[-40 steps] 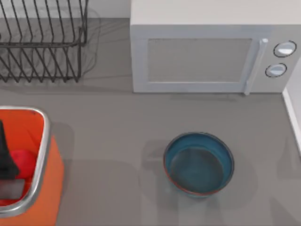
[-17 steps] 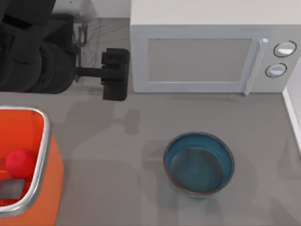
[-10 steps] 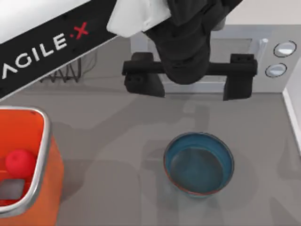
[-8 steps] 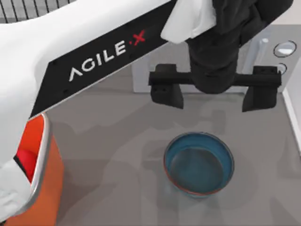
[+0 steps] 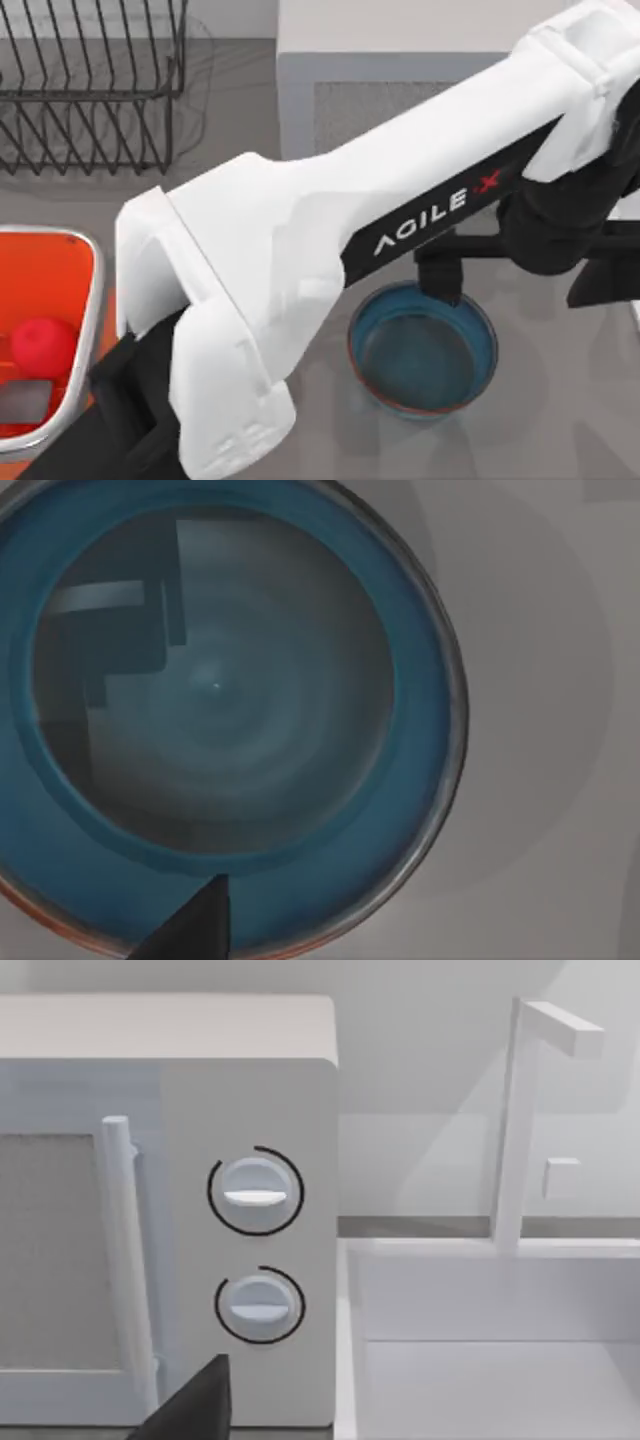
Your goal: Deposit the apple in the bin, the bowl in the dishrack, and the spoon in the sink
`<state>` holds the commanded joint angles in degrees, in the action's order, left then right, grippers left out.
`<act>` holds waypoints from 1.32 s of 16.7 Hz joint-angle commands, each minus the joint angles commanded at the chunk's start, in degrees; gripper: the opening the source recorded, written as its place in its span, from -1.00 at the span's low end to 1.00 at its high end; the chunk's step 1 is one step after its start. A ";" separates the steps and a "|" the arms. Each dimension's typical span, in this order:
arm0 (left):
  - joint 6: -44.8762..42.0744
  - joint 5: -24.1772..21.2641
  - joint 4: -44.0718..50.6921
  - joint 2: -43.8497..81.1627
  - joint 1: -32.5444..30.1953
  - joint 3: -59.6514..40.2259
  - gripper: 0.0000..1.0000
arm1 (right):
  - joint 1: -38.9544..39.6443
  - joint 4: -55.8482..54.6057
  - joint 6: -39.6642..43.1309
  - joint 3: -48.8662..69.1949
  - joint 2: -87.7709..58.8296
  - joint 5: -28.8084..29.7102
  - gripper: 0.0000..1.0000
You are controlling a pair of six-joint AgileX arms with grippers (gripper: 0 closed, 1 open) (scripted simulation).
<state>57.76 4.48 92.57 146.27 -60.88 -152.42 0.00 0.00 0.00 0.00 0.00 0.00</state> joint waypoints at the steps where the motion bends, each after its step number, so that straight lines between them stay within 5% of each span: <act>1: 0.65 0.00 0.55 1.20 -0.11 -1.39 1.00 | 0.00 0.00 0.00 0.00 0.00 0.00 1.00; 10: 1.05 -0.03 0.05 2.09 0.12 -1.67 1.00 | 0.00 0.00 0.00 0.00 0.00 0.00 1.00; 22: 0.17 -0.02 -25.15 -1.36 0.90 27.05 1.00 | 0.00 0.00 0.00 0.00 0.00 0.00 1.00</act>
<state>57.93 4.46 67.42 144.91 -59.98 -125.38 0.00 0.00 0.00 0.00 0.00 0.00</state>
